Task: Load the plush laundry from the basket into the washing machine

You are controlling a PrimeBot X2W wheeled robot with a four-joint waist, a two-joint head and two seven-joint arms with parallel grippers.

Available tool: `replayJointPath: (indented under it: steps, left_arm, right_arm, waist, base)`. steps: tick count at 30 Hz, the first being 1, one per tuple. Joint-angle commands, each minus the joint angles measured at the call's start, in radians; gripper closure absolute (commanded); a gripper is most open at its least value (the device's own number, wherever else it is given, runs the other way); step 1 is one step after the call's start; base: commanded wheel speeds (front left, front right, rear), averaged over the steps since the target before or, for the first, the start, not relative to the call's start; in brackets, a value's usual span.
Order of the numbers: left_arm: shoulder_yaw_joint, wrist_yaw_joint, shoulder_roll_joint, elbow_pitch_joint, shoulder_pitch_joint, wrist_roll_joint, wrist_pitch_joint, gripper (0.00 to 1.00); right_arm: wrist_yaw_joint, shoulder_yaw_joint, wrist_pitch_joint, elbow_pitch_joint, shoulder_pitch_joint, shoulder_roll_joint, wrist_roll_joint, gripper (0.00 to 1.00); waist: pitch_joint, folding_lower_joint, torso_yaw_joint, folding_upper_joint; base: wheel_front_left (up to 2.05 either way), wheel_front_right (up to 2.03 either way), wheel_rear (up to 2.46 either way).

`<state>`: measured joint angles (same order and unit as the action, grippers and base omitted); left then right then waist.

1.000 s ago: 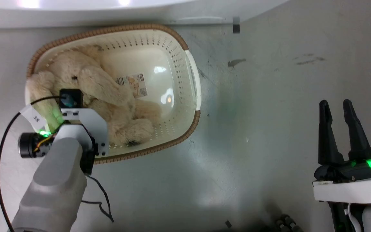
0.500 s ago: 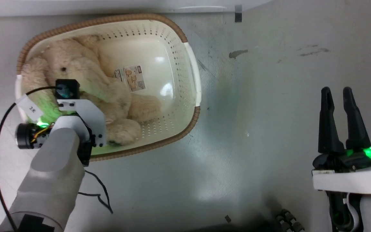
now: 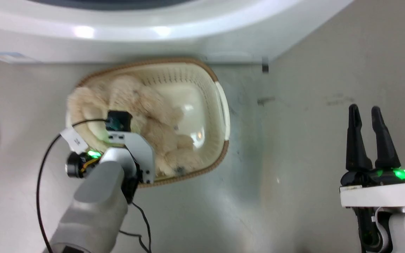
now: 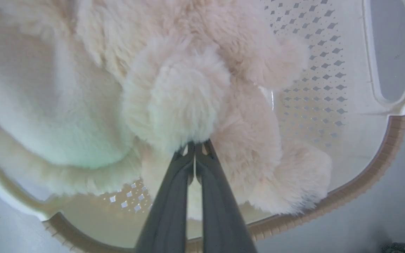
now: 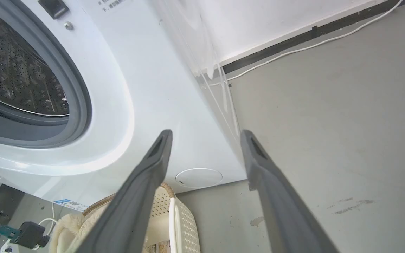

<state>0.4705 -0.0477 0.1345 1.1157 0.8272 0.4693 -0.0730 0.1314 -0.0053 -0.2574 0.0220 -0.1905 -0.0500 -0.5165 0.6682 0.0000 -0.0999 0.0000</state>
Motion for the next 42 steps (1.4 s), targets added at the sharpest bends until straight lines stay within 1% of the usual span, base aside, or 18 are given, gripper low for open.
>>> replayJointPath:
  steps: [1, 6, 12, 21, 27, 33, 38, 42]
  left_arm:
    - [0.001, 0.007, -0.005, 0.003, -0.012, 0.005, 0.014, 1.00]
    - [0.003, 0.026, -0.037, 0.009, -0.053, 0.027, 0.042, 1.00]
    - [-0.012, 0.047, -0.060, -0.004, -0.113, 0.069, 0.090, 1.00]
    - [-0.041, 0.051, -0.071, -0.077, -0.202, 0.123, 0.184, 1.00]
    - [-0.060, 0.032, -0.067, -0.176, -0.245, 0.140, 0.246, 1.00]
    - [-0.074, -0.004, -0.045, -0.316, -0.269, 0.139, 0.277, 1.00]
    - [-0.090, -0.043, -0.017, -0.442, -0.287, 0.135, 0.287, 1.00]
    - [-0.100, -0.071, 0.009, -0.533, -0.287, 0.120, 0.296, 1.00]
  right_arm:
    - [-0.001, -0.005, -0.004, -0.010, 0.008, 0.000, 0.008, 0.00]
    - [-0.001, -0.016, -0.004, -0.050, 0.038, 0.000, 0.015, 0.00]
    - [-0.001, -0.028, -0.004, -0.085, 0.079, 0.000, 0.024, 0.00]
    - [-0.001, -0.044, -0.004, -0.119, 0.143, 0.000, 0.030, 0.00]
    - [-0.001, -0.053, -0.004, -0.125, 0.192, 0.000, 0.027, 0.00]
    - [-0.001, -0.065, -0.004, -0.128, 0.223, 0.000, 0.029, 0.00]
    - [-0.001, -0.071, -0.004, -0.124, 0.228, 0.000, 0.031, 0.00]
    - [-0.001, -0.072, -0.004, -0.118, 0.221, 0.000, 0.033, 0.00]
  waist:
    - [-0.077, 0.0000, 0.037, 0.0000]
    - [-0.182, 0.0000, 0.070, 0.0000]
    - [-0.305, 0.0000, 0.099, 0.0000]
    - [-0.447, 0.0000, 0.123, 0.0000]
    - [-0.505, 0.0000, 0.131, 0.0000]
    - [-0.536, 0.0000, 0.131, 0.0000]
    - [-0.541, 0.0000, 0.125, 0.0000]
    - [-0.523, 0.0000, 0.115, 0.0000]
  base:
    - [0.00, 0.00, 0.00]
    - [0.00, 0.00, 0.00]
    - [0.00, 0.00, 0.00]
    - [0.00, 0.00, 0.00]
    - [0.00, 0.00, 0.00]
    - [0.00, 0.00, 0.00]
    - [0.00, 0.00, 0.00]
    - [0.00, 0.00, 0.00]
